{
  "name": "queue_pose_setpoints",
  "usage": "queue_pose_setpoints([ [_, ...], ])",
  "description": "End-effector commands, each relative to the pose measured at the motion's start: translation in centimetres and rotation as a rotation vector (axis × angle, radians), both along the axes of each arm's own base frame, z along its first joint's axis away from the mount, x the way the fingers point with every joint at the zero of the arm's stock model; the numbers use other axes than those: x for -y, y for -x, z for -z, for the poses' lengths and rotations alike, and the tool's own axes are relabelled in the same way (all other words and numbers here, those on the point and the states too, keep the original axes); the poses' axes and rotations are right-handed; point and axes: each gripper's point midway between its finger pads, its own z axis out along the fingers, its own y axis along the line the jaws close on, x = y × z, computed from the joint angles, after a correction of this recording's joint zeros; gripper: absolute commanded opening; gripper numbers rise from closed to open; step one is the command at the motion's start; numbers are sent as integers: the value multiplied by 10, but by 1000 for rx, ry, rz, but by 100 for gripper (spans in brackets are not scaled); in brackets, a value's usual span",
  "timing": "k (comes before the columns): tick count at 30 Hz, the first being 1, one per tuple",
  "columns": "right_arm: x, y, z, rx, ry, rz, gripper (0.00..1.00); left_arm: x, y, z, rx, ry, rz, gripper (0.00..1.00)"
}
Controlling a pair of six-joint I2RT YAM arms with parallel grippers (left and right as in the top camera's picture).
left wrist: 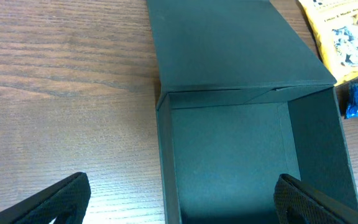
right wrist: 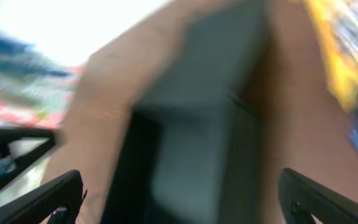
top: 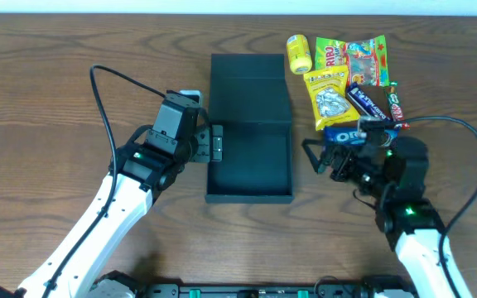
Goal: Pack container
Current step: 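Reach right gripper to the blue Oreo pack and grasp it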
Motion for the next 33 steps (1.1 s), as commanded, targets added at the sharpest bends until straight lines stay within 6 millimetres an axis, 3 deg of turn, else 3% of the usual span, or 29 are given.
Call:
queue_pose_setpoints([
  [1, 37, -14, 14, -150, 63, 258, 99, -1, -1, 0, 1, -8, 10, 95],
  [7, 82, -16, 23, -381, 228, 498, 99, -1, -1, 0, 3, -7, 11, 95],
  [10, 93, -29, 27, -432, 199, 579, 99, 0, -2, -1, 9, -5, 11, 95],
  [13, 109, -42, 47, -516, 155, 649, 99, 1, -4, -3, 20, -1, 12, 95],
  [18, 128, -68, 76, -645, 74, 635, 99, 1, -4, -3, 20, -1, 13, 95],
  [25, 147, -95, 82, -683, 86, 647, 99, 3, 4, 2, -21, 8, 33, 95],
  [33, 159, -100, 111, -838, 79, 624, 95, 10, 7, 2, -36, 40, 57, 95],
])
